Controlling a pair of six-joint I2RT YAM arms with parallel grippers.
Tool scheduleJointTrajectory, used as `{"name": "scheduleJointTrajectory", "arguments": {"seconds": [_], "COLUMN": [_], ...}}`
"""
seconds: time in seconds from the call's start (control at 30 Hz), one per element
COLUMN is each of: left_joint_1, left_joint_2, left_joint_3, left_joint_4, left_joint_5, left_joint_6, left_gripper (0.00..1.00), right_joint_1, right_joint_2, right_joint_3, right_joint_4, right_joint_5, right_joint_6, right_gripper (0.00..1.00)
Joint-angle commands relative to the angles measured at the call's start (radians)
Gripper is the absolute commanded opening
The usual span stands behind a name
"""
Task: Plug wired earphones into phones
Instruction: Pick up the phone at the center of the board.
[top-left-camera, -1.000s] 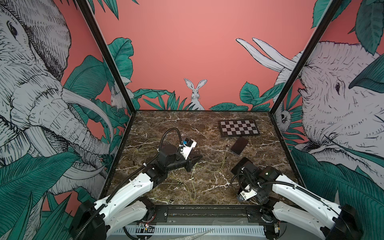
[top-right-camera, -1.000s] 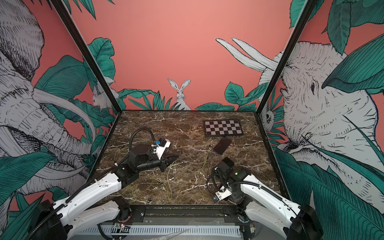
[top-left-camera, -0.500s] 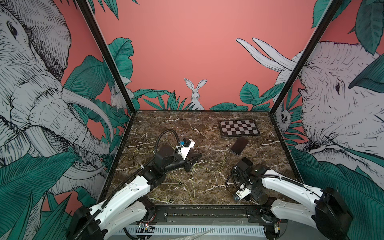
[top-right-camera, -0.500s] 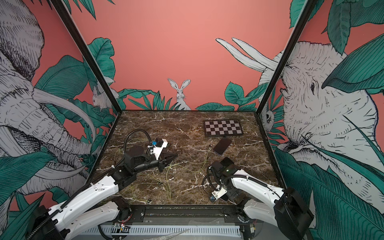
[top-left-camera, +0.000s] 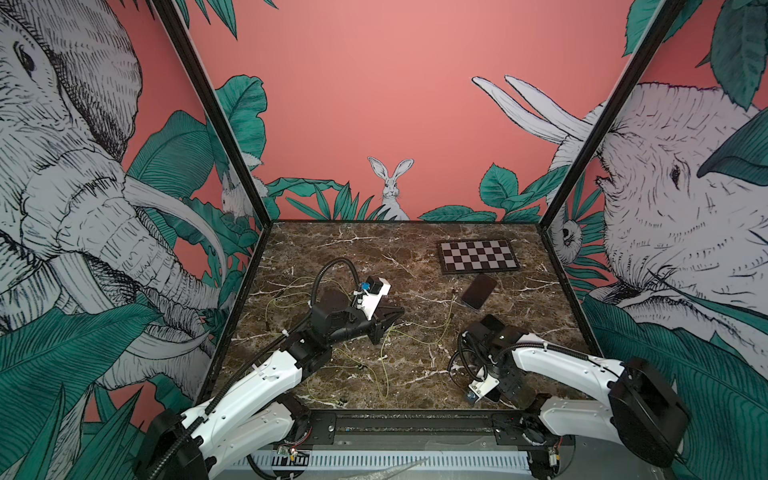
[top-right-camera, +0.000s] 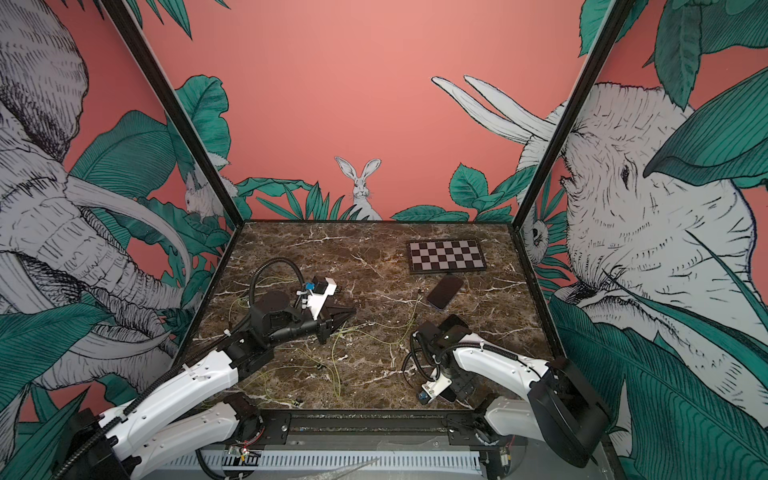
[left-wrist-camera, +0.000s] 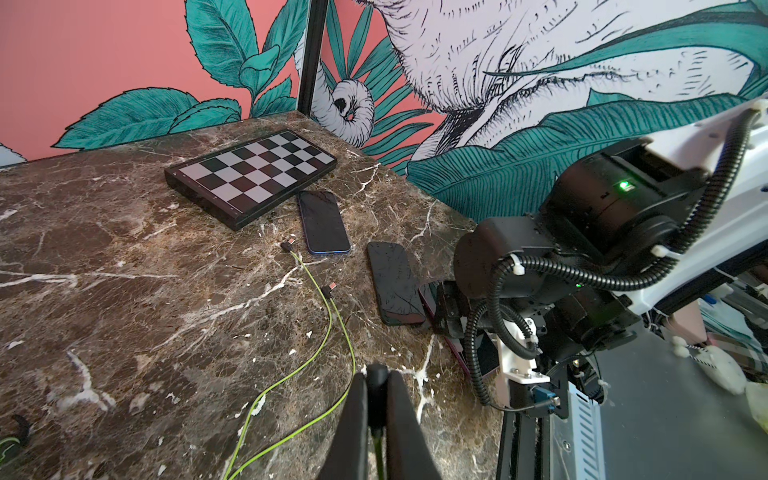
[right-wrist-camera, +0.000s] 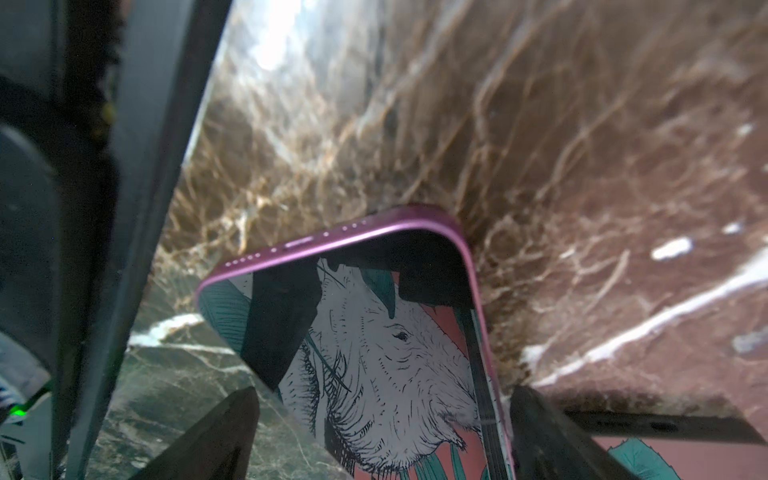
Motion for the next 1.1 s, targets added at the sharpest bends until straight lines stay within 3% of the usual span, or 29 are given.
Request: {"name": "scheduleJointTrajectory", "arguments": {"seconds": [0.0,0.17,0.37,0.53,0.9,1.07], "left_joint_1": [0.006,0.008,0.009,0.009,0.009,0.009], "left_joint_2": [0.005,0.001,0.002,0.011,0.023,0.016], "left_joint_3": [0.001,0.001,0.004,0.003,0.01,0.01], "left_joint_4": [0.015,0.01,0.007,0.006,0.001,0.003], "left_joint_5": [0.018,0.012,0.007,0.003,0.012,0.013], "left_joint_6": [-0.007,-0.008,-0.01,-0.011,-0.011,-0.017], "left_gripper": [0.0,0.0,0.0,0.0,0.0,0.0], "right_joint_1": [0.006,0.007,0.004,0.005,0.006,0.005], "right_joint_2": [0.018,-0.024,-0.061,-0.068,-0.005,0.026], "right_joint_3": [-0.052,-0.081,-0.12,-0.126,-0.104,-0.048], "right_joint_4": [0.057,0.076,0.069,0.061,0.078,0.063], "right_joint_5": [-0.021,-0.029,0.009,-0.015,-0.059,-0.084], "right_joint_6": [-0.053,-0.049,-0.093,-0.071,-0.036,0.03], "right_gripper": [0.95,0.89,0.96,0.86,0.83,0.75]}}
